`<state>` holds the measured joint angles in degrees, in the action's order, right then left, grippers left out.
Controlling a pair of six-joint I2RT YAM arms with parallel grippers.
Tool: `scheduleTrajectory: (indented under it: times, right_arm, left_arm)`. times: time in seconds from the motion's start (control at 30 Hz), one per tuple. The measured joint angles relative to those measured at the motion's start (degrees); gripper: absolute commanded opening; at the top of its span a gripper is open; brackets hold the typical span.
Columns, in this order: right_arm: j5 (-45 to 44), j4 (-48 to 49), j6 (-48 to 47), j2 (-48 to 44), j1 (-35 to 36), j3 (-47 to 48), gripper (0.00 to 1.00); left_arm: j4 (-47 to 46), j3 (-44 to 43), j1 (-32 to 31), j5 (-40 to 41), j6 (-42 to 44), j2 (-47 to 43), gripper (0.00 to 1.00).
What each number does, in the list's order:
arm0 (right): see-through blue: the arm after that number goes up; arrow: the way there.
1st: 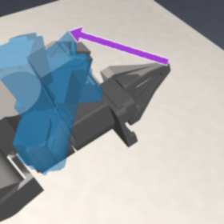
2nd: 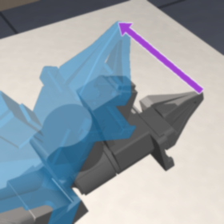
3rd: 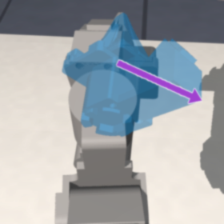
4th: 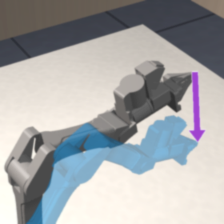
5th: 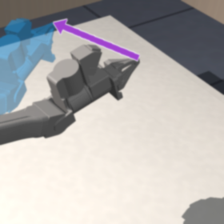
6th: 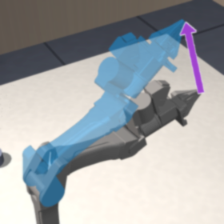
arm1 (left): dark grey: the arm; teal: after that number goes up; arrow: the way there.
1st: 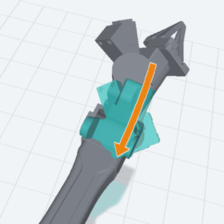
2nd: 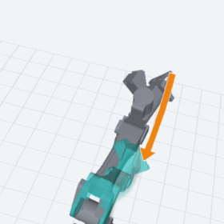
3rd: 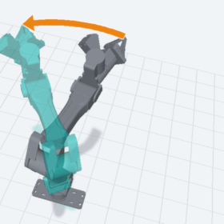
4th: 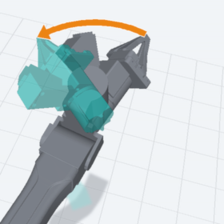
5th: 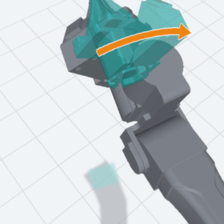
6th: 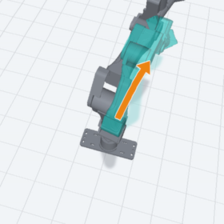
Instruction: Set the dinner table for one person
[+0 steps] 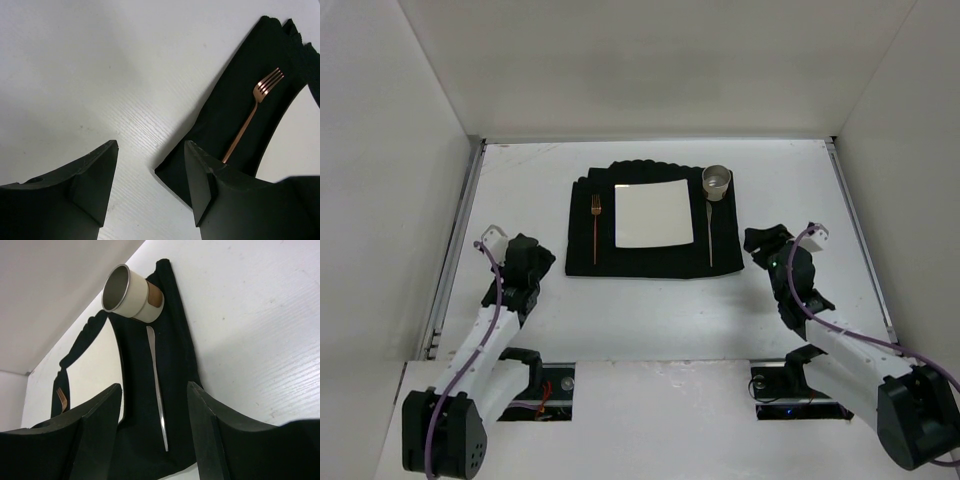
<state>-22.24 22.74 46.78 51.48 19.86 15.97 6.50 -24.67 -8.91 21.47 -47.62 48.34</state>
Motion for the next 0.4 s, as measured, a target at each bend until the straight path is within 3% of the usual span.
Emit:
scheduleTrajectory:
  times: [0.4]
  right_arm:
    - [1.3,0.1,0.8,0.9,0.0,0.0,0.61]
  left_arm:
    - [-1.2,0.0,-0.2,0.0,-0.2,4.3,0.53]
